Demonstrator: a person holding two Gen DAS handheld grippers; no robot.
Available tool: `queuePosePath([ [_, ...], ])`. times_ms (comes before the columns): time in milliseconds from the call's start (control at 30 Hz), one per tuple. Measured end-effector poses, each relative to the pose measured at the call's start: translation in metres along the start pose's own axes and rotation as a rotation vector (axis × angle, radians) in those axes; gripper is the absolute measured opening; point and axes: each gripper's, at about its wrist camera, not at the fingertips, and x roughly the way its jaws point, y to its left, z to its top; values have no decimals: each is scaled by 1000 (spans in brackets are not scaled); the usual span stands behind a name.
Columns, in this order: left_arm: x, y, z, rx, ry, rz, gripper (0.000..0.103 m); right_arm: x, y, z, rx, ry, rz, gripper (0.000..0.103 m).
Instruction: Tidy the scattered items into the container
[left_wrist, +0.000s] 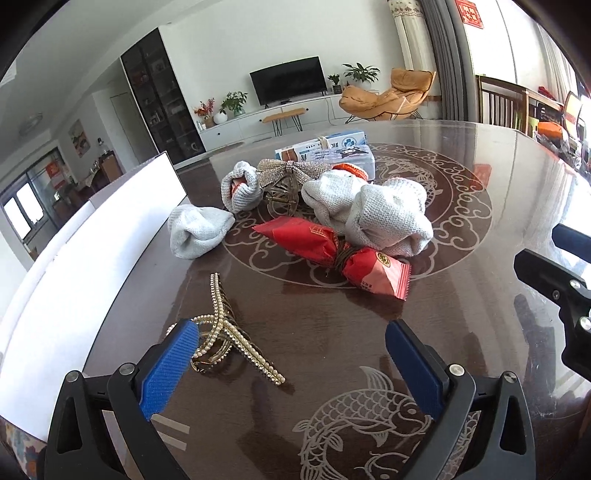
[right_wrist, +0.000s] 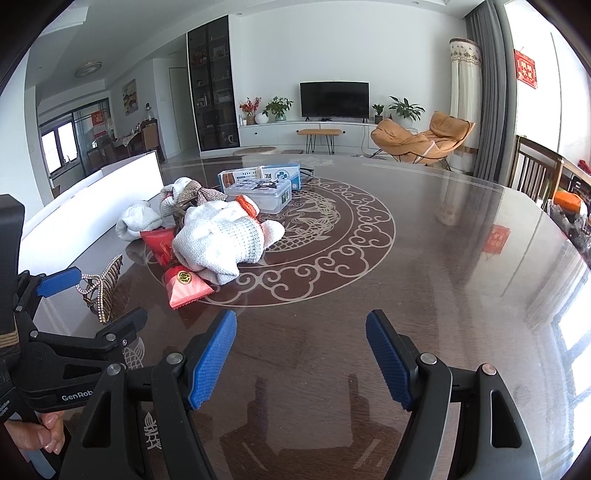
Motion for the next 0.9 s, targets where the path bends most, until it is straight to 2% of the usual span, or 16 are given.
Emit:
queuePosePath([
  [633, 6, 2, -1, -13, 52, 10, 103, -1, -2, 1, 13, -4, 12, 74],
  [900, 12, 6, -6, -37, 90, -22, 103, -1, -2, 1, 13, -6, 12, 74],
])
